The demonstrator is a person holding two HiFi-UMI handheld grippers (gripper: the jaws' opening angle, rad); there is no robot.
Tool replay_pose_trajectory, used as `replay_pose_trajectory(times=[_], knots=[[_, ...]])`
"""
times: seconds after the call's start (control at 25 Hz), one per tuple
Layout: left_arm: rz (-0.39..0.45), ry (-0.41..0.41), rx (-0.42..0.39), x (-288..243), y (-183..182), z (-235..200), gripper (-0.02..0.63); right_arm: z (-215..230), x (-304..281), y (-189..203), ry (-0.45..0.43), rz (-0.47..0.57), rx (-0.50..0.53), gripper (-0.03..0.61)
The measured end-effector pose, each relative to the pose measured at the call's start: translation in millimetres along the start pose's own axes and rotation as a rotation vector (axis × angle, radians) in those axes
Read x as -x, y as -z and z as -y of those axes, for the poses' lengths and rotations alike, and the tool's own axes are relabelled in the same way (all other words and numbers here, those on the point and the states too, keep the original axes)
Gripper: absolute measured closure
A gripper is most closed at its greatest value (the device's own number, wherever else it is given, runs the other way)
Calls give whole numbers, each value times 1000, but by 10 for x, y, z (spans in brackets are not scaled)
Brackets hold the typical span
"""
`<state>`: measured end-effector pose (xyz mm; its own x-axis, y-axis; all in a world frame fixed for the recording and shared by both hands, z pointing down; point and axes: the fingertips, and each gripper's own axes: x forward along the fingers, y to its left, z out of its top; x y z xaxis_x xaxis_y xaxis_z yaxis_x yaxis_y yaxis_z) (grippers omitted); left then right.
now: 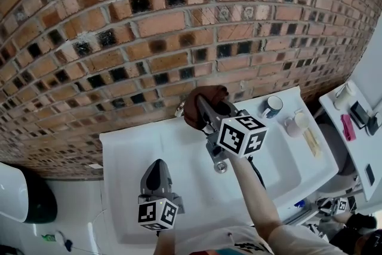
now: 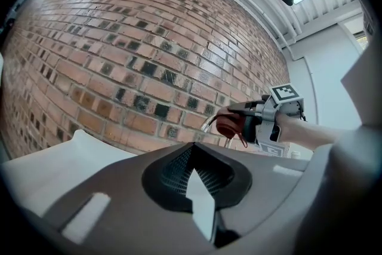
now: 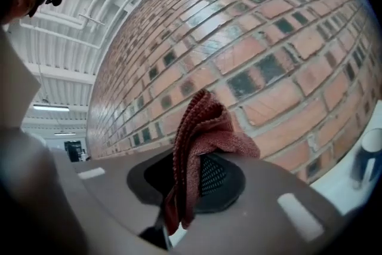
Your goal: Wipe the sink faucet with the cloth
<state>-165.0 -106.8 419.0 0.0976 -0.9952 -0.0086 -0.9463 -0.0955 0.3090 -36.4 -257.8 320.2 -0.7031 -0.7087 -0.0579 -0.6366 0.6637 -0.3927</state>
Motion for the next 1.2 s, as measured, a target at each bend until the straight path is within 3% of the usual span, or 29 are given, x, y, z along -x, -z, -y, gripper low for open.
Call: replay_pose_trajectory(times=[0.24,0.44,0.64,0.84,0.96,1.2], knots=[[-5,-8,11,-15,44,-57,609,709,256,-15,202,-20,3,531],[-22,2,16,-69,115,-31,609,1130,354,579,326,-198,28,531],[-36,9,22,-130,165,-22,609,1099,300,1104,353,-351,104,532],[-39,5,26,-175,167,-40,609,926,285,1466,301,-448,89,532],[-45,-2,26,-163,157,-42,609,884,302,1673,297,-470,27,532],[-33,-24,27,-137,139,-170,609,864,276,1729,292,-474,29,532]])
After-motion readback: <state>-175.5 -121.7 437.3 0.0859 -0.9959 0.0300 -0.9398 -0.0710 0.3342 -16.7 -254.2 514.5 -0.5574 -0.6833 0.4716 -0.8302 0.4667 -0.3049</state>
